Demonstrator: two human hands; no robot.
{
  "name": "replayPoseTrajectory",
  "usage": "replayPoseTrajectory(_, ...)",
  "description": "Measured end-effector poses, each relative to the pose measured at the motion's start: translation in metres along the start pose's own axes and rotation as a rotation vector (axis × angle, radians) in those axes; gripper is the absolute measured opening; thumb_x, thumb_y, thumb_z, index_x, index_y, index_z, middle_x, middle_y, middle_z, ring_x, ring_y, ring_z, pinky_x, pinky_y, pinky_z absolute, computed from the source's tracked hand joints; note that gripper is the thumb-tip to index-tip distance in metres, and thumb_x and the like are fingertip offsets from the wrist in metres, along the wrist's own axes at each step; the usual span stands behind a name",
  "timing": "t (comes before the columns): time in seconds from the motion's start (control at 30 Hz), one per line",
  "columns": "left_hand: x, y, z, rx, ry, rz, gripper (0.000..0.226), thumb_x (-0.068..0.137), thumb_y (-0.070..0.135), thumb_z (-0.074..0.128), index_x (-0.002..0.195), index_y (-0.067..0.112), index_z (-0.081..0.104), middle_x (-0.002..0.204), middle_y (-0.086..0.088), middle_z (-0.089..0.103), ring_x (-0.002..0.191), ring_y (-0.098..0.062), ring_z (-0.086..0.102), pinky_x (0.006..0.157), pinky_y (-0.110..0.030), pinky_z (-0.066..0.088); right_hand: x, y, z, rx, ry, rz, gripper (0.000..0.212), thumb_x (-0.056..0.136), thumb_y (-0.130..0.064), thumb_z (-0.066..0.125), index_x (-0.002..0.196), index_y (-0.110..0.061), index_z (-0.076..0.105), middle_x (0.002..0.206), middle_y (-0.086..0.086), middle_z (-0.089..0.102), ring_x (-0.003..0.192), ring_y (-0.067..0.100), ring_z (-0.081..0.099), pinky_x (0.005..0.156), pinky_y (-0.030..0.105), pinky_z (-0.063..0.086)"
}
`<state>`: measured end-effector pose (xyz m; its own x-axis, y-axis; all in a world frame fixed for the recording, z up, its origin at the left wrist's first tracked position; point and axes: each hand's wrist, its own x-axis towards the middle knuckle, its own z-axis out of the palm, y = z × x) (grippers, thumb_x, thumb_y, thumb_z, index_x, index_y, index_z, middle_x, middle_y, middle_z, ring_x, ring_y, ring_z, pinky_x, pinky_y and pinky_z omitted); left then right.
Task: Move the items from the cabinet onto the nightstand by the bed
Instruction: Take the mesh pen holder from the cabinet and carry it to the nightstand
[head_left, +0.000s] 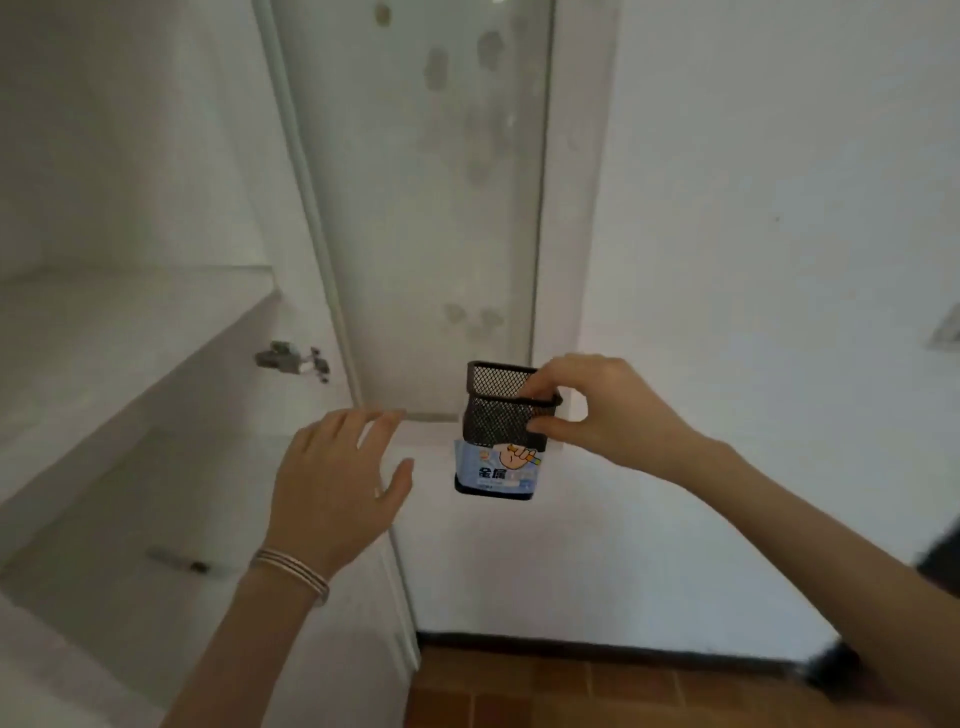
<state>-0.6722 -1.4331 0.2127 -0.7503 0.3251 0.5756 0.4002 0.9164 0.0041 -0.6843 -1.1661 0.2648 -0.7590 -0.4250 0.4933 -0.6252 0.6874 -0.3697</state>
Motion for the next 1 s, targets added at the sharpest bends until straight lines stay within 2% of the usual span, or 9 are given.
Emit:
replayPoseTrajectory(0.23,-0.005,0.158,0.08,-0.234,-0.29,0.363,0.05,0.083,0.043,0.039,0.114,0.014,0.066,0.101,-0.006,0.067,0.092,-0.026,0.063,0.078,-0.04,0.049,-0.202,0.051,-0.037,-0.243,-0.001,0.434,0.019,0.072,-0.012,0.075,0.088,-0.014,0.065,0.079,-0.006,0.062,0.075,0.01,0.05,0.067,0.025,0.039)
replayPoseTrajectory(0.33,-0.015,0.237,0.097,-0.308,-0.345,0.545,0.05,0.083,0.044,0.038,0.113,0.016,0.067,0.102,-0.004,0.068,0.093,-0.025,0.063,0.079,-0.039,0.049,-0.295,0.047,-0.065,-0.317,0.028,0.658,0.017,0.072,-0.012,0.074,0.086,-0.015,0.064,0.079,-0.005,0.061,0.076,0.016,0.054,0.067,0.029,0.043)
replayPoseTrajectory(0.4,-0.026,0.294,0.102,-0.36,-0.373,0.656,0.05,0.084,0.045,0.038,0.113,0.017,0.067,0.103,-0.004,0.068,0.094,-0.025,0.063,0.08,-0.039,0.049,-0.354,0.034,-0.085,-0.352,0.059,0.796,0.015,0.073,-0.011,0.073,0.084,-0.014,0.064,0.081,-0.003,0.062,0.076,0.015,0.054,0.065,0.027,0.042)
replayPoseTrajectory(0.67,-0.115,0.525,0.066,-0.587,-0.387,1.082,0.047,0.083,0.043,0.04,0.113,0.019,0.066,0.104,0.0,0.066,0.095,-0.021,0.061,0.081,-0.037,0.049,-0.59,-0.049,-0.165,-0.531,0.158,1.212,0.012,0.075,-0.014,0.07,0.084,-0.018,0.063,0.083,-0.005,0.062,0.075,0.016,0.056,0.06,0.034,0.05)
replayPoseTrajectory(0.83,-0.175,0.648,0.029,-0.619,-0.361,1.29,0.049,0.083,0.047,0.038,0.114,0.021,0.066,0.108,0.001,0.065,0.1,-0.02,0.059,0.084,-0.037,0.048,-0.711,-0.116,-0.207,-0.641,0.263,1.435,0.01,0.078,-0.016,0.069,0.086,-0.017,0.063,0.081,-0.011,0.049,0.072,0.013,0.049,0.057,0.026,0.04)
replayPoseTrajectory(1.0,-0.222,0.756,-0.012,-0.652,-0.311,1.458,0.051,0.082,0.05,0.037,0.116,0.022,0.064,0.117,-0.002,0.063,0.108,-0.022,0.058,0.091,-0.041,0.046,-0.802,-0.179,-0.241,-0.74,0.337,1.621,0.011,0.076,-0.015,0.07,0.086,-0.017,0.064,0.085,-0.006,0.06,0.081,0.016,0.054,0.059,0.028,0.044)
